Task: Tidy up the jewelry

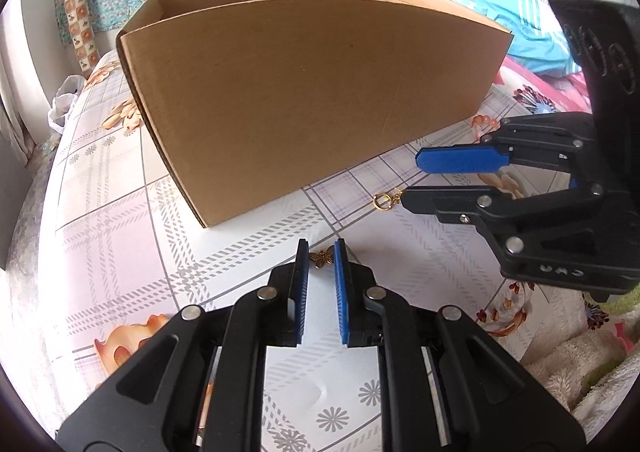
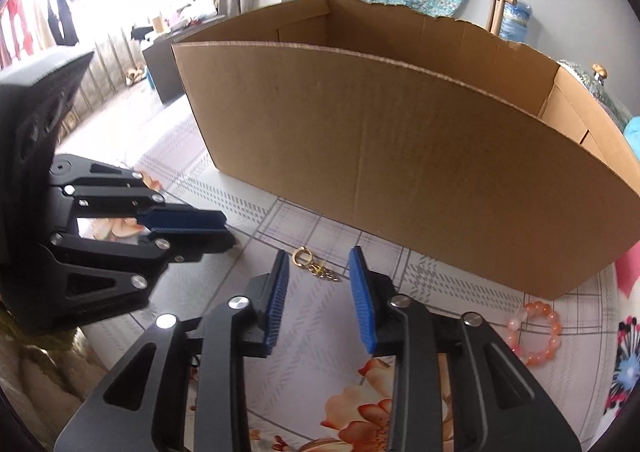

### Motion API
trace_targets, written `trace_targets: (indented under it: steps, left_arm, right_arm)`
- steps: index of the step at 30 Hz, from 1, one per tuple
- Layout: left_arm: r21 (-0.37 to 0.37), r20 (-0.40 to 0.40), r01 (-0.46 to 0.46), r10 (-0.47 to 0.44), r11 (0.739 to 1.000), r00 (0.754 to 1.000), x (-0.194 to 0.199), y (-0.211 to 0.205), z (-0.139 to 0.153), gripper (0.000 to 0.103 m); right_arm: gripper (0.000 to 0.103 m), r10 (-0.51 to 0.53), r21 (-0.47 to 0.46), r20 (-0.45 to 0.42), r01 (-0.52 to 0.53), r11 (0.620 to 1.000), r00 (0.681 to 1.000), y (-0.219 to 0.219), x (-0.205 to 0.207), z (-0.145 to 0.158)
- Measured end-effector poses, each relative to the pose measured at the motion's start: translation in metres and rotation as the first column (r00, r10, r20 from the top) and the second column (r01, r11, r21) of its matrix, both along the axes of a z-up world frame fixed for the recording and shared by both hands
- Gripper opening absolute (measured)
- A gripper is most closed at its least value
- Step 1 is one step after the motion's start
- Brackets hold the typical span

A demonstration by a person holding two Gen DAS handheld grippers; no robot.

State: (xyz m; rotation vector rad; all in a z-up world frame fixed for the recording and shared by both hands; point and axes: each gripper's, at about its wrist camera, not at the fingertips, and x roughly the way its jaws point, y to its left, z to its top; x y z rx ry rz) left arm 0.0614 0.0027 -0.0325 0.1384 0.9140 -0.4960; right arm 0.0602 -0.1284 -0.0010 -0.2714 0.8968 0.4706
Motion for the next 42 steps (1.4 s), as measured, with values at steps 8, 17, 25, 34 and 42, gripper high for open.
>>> trace_targets:
  steps: [8, 17, 25, 34, 42]
  left_arm:
    - [-0.016, 0.0, 0.007, -0.007, 1.0, 1.0, 0.0, 0.004, 0.001, 0.012]
    - [-0.03, -0.009, -0.01, 0.01, 0.999, 1.0, 0.001, 0.007, 0.001, 0.012]
    - [-0.031, -0.013, -0.013, 0.012, 0.999, 1.0, 0.002, 0.007, 0.001, 0.011]
    - [-0.044, -0.018, -0.017, 0.016, 0.999, 1.0, 0.002, 0.009, 0.001, 0.012]
    - [-0.055, -0.018, -0.016, 0.015, 0.998, 1.0, 0.003, 0.01, 0.001, 0.012]
  right_arm:
    - [0.01, 0.071, -0.062, -0.015, -0.072, 0.996, 0.997, 0.009, 0.001, -0.007]
    - [0.003, 0.011, 0.028, -0.053, -0.01, 1.0, 0.999, -0.007, 0.002, 0.0]
    - [0.007, -0.003, 0.069, -0.049, 0.006, 0.998, 0.999, -0.015, -0.009, 0.008]
    - [0.017, 0.04, 0.022, -0.04, -0.039, 0.999, 0.998, -0.001, 0.004, -0.002]
    - [0.004, 0.058, 0.069, -0.063, -0.053, 0.996, 0.996, -0.003, 0.009, -0.007]
